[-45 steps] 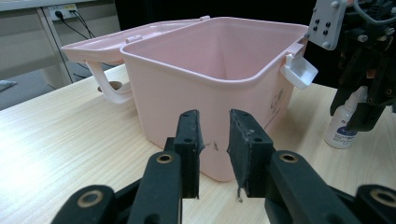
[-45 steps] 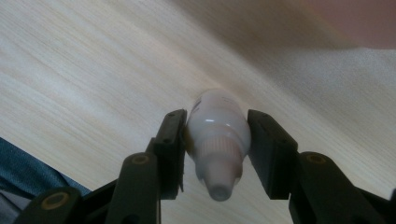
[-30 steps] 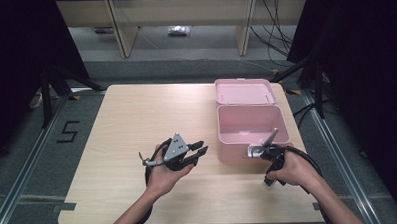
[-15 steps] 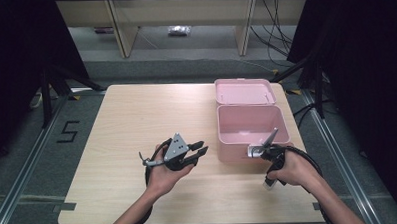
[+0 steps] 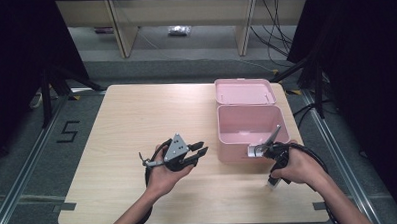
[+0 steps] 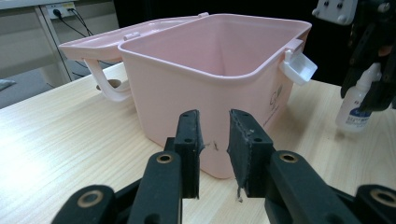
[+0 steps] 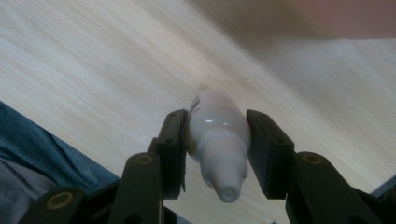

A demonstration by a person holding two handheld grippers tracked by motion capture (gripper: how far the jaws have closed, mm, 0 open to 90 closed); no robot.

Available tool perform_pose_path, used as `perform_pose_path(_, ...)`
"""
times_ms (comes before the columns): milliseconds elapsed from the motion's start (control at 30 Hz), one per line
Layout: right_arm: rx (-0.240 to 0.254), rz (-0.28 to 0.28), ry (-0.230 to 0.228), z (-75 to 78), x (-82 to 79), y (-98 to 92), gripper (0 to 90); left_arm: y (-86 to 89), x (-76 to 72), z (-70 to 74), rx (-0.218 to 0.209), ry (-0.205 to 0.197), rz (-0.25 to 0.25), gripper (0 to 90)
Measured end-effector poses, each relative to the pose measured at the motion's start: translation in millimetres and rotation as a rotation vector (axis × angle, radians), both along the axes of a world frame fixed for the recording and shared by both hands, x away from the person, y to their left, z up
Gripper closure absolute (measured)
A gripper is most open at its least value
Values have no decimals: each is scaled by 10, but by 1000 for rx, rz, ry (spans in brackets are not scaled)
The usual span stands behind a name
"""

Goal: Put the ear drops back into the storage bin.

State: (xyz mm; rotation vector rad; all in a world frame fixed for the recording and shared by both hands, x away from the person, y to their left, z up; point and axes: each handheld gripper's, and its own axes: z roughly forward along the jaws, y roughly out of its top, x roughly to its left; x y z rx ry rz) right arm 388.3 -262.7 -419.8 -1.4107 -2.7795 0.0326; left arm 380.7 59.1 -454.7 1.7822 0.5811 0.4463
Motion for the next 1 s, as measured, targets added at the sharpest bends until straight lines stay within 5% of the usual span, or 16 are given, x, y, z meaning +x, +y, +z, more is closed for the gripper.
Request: perform_pose_path(1000, 7, 21, -2, 418, 51, -101, 608, -11, -8, -35, 5, 6, -4, 721)
